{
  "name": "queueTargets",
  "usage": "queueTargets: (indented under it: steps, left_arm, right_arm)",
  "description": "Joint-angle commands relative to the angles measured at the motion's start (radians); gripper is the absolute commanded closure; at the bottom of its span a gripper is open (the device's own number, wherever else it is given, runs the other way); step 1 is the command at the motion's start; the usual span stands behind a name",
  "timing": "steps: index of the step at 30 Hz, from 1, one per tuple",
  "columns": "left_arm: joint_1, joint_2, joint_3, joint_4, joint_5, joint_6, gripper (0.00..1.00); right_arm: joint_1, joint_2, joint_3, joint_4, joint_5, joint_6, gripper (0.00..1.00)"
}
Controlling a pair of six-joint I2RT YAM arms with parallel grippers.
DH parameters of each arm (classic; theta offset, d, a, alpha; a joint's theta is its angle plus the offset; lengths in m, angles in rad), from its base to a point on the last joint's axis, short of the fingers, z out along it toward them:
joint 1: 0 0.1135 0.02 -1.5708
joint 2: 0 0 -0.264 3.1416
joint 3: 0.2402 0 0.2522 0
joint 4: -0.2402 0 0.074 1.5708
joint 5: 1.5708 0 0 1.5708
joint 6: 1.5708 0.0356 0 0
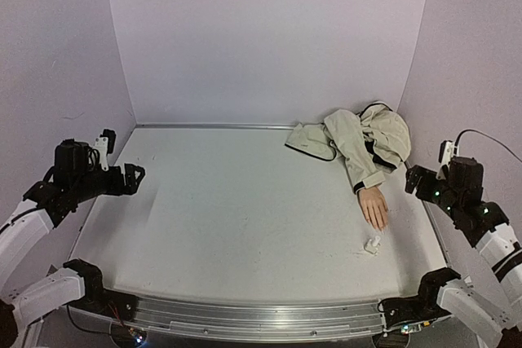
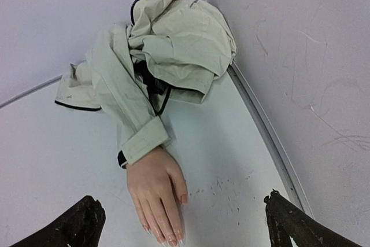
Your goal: Paint the nails
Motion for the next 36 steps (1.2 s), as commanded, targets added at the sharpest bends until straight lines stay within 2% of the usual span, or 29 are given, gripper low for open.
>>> queueTargets:
  steps: [1,6,12,19,22,32,33,36]
  left_arm:
    - [-0.012,0.105,0.146,0.040,-0.017,-0.077,0.00]
    - [-0.019,0.216,0.236,0.056,0.057,-0.123,0.00]
    - [-0.042,0.334,0.294,0.086,0.139,-0.173,0.01]
    - [-0.081,0.432,0.313,0.145,0.198,-0.206,0.00]
    - [-0.089,0.447,0.318,0.154,0.211,-0.207,0.01]
    - [-0.100,0.421,0.298,0.176,0.219,-0.208,0.01]
    - [-0.099,0.422,0.297,0.177,0.220,-0.208,0.00]
    - [-0.100,0.429,0.296,0.181,0.229,-0.206,0.01]
  right_arm:
    - [-0.014,0.106,0.158,-0.024,-0.039,0.050,0.02]
    - [-0.022,0.274,0.309,-0.192,-0.155,0.069,0.02]
    - [0.021,0.370,0.388,-0.411,-0.264,0.126,0.02]
    - [0.279,0.429,0.322,-0.596,-0.281,0.316,0.03]
    - [0.353,0.462,0.314,-0.625,-0.280,0.372,0.04]
    - [0.475,0.652,0.328,-0.725,-0.188,0.615,0.16]
    - [0.477,0.658,0.322,-0.721,-0.181,0.635,0.25]
    - [0.479,0.674,0.299,-0.655,-0.189,0.714,0.26]
